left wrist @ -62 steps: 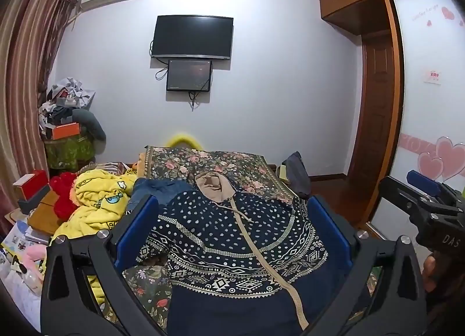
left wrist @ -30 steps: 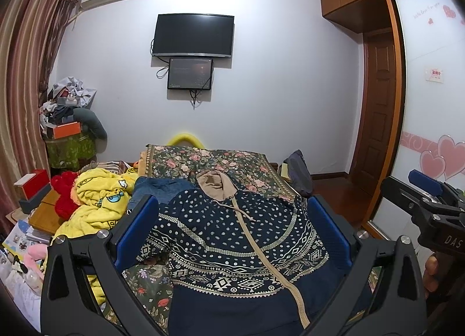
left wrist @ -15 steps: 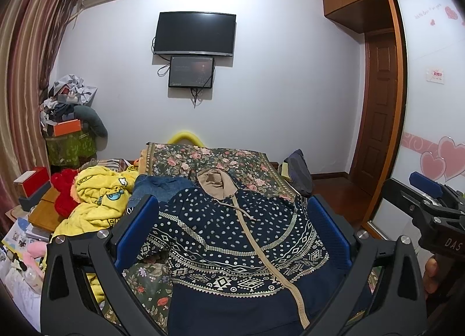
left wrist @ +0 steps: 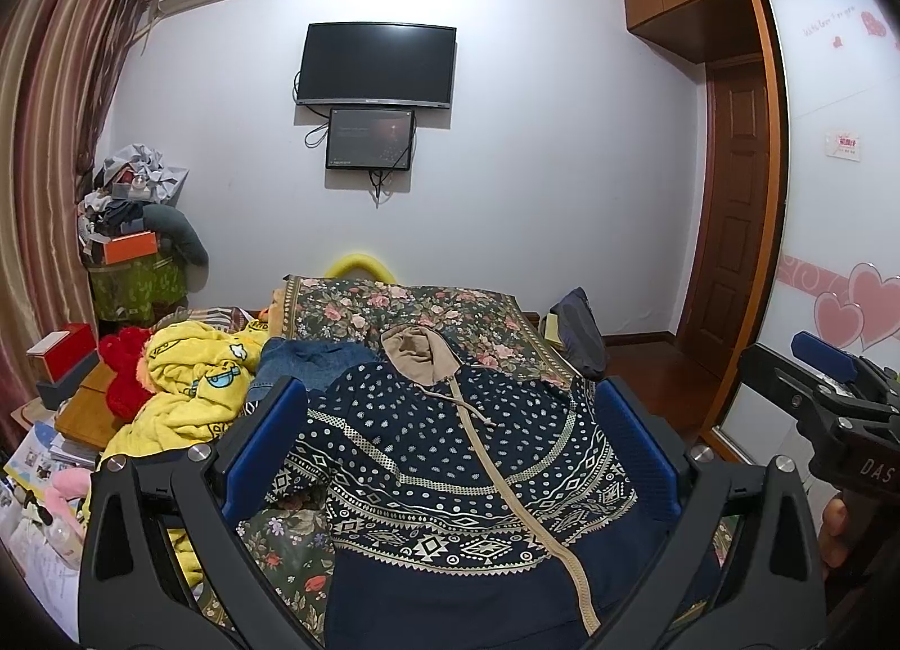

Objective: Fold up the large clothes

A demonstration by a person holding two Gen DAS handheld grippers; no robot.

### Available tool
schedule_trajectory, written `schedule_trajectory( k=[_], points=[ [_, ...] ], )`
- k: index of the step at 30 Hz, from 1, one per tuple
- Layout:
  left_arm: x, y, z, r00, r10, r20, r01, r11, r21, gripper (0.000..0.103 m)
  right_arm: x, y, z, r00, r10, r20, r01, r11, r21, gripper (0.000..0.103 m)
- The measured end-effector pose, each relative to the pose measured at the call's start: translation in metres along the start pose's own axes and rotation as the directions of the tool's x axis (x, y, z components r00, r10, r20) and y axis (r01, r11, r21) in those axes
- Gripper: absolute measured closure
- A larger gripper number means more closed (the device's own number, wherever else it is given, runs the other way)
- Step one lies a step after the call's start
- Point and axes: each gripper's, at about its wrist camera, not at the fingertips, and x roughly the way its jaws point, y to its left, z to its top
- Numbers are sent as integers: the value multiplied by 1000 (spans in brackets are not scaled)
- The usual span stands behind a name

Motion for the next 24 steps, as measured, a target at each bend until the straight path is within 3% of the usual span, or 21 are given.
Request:
schedule_trajectory(
  k=[17,24],
  points=[
    [20,29,-1,999,35,-26,-36,998,-47,0,29,10,-1,998,15,-56,-16,1000,-19,0],
    [58,81,-2,986,150,-70,-157,981,-114,0,71,15,-3,994,6,-110,-11,999,-44,0]
  ],
)
